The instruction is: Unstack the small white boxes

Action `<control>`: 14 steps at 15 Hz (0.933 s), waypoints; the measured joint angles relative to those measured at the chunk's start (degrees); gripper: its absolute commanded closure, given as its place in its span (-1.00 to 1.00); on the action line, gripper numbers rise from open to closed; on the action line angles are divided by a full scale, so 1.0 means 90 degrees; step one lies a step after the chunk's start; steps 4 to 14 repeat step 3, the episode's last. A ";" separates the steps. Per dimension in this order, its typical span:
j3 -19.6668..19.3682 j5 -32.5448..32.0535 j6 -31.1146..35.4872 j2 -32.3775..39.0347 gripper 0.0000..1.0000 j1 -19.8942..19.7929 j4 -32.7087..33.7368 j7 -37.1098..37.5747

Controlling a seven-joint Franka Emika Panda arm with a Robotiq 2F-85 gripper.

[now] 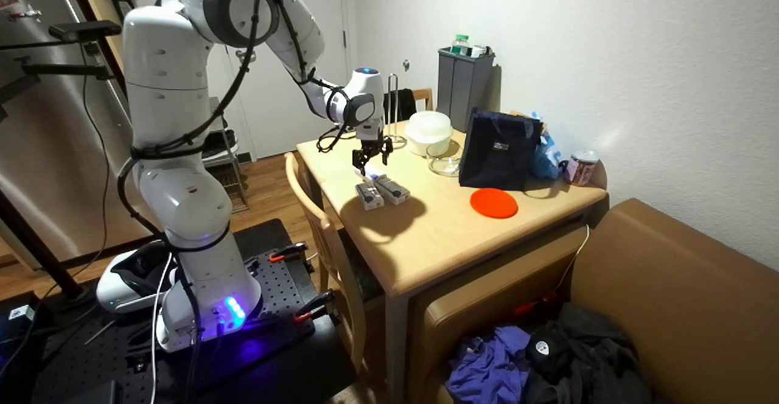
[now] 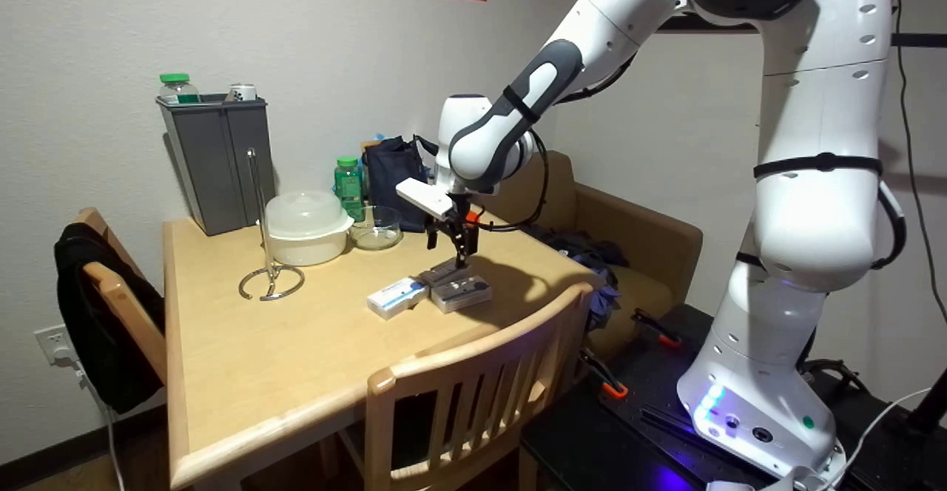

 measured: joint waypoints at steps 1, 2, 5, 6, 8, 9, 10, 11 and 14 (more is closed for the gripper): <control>0.0071 -0.0003 -0.0001 0.0000 -1.00 0.0026 0.0008 -0.0026; 0.0142 -0.0007 -0.0001 -0.0001 -1.00 0.0071 0.0022 -0.0066; 0.0196 -0.0007 -0.0001 -0.0002 -1.00 0.0120 0.0035 -0.0093; 0.0196 -0.0007 -0.0001 -0.0002 -1.00 0.0120 0.0035 -0.0093; 0.0196 -0.0007 -0.0001 -0.0002 -1.00 0.0120 0.0035 -0.0093; 0.0196 -0.0007 -0.0001 -0.0002 -1.00 0.0120 0.0035 -0.0093; 0.0196 -0.0007 -0.0001 -0.0002 -1.00 0.0120 0.0035 -0.0093; 0.0196 -0.0007 -0.0001 -0.0002 -1.00 0.0120 0.0035 -0.0093; 0.0196 -0.0007 -0.0001 -0.0002 -1.00 0.0120 0.0035 -0.0093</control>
